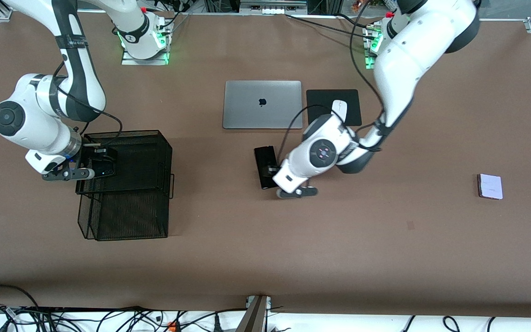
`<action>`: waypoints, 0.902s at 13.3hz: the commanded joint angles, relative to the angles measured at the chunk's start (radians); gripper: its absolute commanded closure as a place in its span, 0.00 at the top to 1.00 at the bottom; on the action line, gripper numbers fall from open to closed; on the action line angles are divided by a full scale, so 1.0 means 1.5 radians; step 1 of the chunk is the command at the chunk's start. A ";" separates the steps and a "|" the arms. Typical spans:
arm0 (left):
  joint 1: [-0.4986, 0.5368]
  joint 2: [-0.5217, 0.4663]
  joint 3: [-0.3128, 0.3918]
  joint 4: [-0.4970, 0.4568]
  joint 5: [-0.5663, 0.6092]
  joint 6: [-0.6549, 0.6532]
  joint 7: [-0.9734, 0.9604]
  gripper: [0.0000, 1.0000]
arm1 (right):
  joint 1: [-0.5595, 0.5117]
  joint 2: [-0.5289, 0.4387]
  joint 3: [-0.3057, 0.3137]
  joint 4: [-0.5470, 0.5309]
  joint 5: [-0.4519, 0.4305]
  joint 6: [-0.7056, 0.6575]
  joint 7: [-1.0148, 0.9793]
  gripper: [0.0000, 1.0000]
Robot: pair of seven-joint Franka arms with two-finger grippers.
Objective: Place phones with both arms
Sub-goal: 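Release the flip phone into the basket while the left gripper reaches the Huawei, then grasp the white Huawei phone with the left gripper while the right gripper returns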
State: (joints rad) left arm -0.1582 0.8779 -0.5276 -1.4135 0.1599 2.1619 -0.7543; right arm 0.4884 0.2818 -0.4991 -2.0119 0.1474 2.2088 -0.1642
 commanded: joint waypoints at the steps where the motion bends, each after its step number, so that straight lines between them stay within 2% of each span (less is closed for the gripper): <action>1: 0.059 -0.086 0.012 -0.016 0.068 -0.142 0.046 1.00 | -0.004 0.001 0.003 0.063 0.016 -0.056 -0.005 1.00; 3: 0.110 -0.126 0.013 -0.015 0.099 -0.242 0.150 1.00 | -0.005 -0.001 0.003 0.125 0.015 -0.128 -0.004 1.00; 7: 0.279 -0.156 0.012 -0.009 0.099 -0.329 0.372 1.00 | 0.003 0.000 0.012 0.269 0.013 -0.296 0.043 1.00; 9: 0.362 -0.155 0.014 -0.014 0.099 -0.356 0.444 1.00 | 0.039 0.000 0.017 0.292 0.009 -0.308 0.095 1.00; 12: 0.475 -0.141 0.017 -0.022 0.126 -0.355 0.510 1.00 | 0.137 0.024 0.018 0.332 0.015 -0.308 0.212 1.00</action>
State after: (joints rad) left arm 0.4744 0.6595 -0.4845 -1.4272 0.3059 1.6308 -0.0452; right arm 0.6058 0.2731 -0.4666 -1.5716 0.1542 1.7684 0.0448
